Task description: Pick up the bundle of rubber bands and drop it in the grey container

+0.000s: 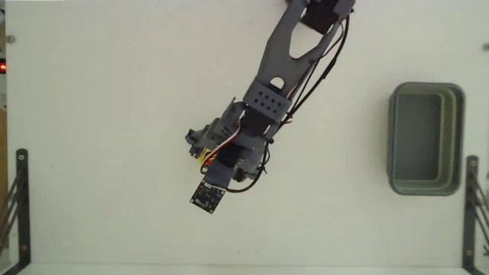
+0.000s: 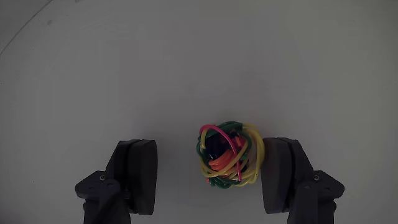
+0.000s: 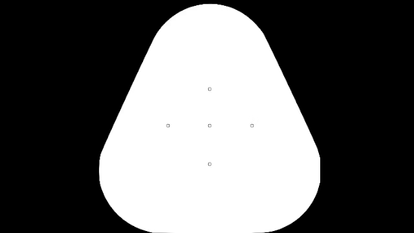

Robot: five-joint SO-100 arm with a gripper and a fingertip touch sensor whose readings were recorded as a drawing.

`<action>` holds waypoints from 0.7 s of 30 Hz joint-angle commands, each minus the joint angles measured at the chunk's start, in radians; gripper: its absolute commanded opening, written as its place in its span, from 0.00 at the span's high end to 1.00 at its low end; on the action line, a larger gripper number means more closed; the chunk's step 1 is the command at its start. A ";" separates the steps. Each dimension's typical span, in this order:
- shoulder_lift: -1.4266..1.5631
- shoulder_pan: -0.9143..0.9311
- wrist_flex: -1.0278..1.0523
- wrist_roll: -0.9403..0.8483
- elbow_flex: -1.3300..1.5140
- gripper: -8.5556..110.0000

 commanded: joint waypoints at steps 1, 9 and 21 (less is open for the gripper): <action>0.030 0.026 -0.018 0.005 0.000 0.02; 0.030 0.026 -0.018 0.005 0.000 0.04; 0.030 0.026 -0.018 0.005 0.000 0.07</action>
